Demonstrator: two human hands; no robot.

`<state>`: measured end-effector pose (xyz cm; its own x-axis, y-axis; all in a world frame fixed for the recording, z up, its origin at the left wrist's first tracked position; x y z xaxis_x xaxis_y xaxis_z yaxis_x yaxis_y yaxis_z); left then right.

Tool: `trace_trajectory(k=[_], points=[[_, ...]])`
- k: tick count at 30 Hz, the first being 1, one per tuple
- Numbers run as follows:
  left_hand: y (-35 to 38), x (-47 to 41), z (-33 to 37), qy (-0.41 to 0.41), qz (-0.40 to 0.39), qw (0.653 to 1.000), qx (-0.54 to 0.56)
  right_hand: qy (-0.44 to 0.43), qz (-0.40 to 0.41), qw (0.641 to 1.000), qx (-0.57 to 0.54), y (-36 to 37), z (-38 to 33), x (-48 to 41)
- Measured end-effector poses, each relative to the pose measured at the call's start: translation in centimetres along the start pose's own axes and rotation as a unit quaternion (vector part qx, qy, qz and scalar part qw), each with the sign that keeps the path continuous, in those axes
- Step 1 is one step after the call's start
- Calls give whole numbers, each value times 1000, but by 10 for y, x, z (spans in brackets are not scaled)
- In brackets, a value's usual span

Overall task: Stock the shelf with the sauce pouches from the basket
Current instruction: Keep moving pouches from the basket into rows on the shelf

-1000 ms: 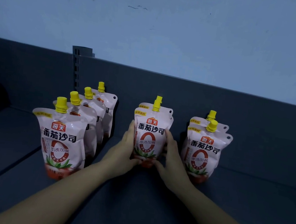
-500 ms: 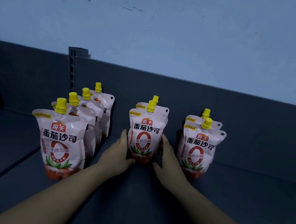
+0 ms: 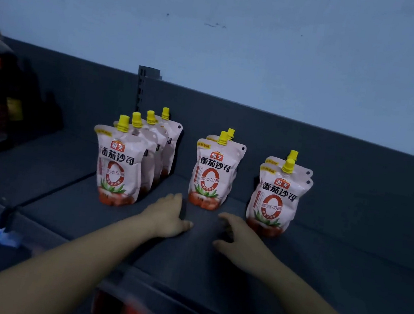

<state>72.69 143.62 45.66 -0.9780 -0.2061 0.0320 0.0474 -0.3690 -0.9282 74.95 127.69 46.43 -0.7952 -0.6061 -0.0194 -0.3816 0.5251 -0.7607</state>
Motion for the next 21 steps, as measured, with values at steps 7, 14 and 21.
trace_trajectory(k=[7,14,21], points=[[-42,108,-38,-58,146,987,-20,-144,-20,989,-4,21,-68,30],[-79,273,-136,-224,248,939,-79,-298,-54,953,10,89,-184,53],[-69,412,-237,-402,158,892,-132,-419,-134,893,97,186,-270,80]])
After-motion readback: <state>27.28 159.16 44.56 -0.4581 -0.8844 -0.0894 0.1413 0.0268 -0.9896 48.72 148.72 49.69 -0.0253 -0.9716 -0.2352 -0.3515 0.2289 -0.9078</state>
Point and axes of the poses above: each hand's wrist, its own x-axis away from the middle knuckle, its own y-axis out of the palm, z = x × y, the point moved 7 cm from there along -x, towards the middle knuckle, and after that the axes turned 5 degrees about -x, right-handed, at the moved point
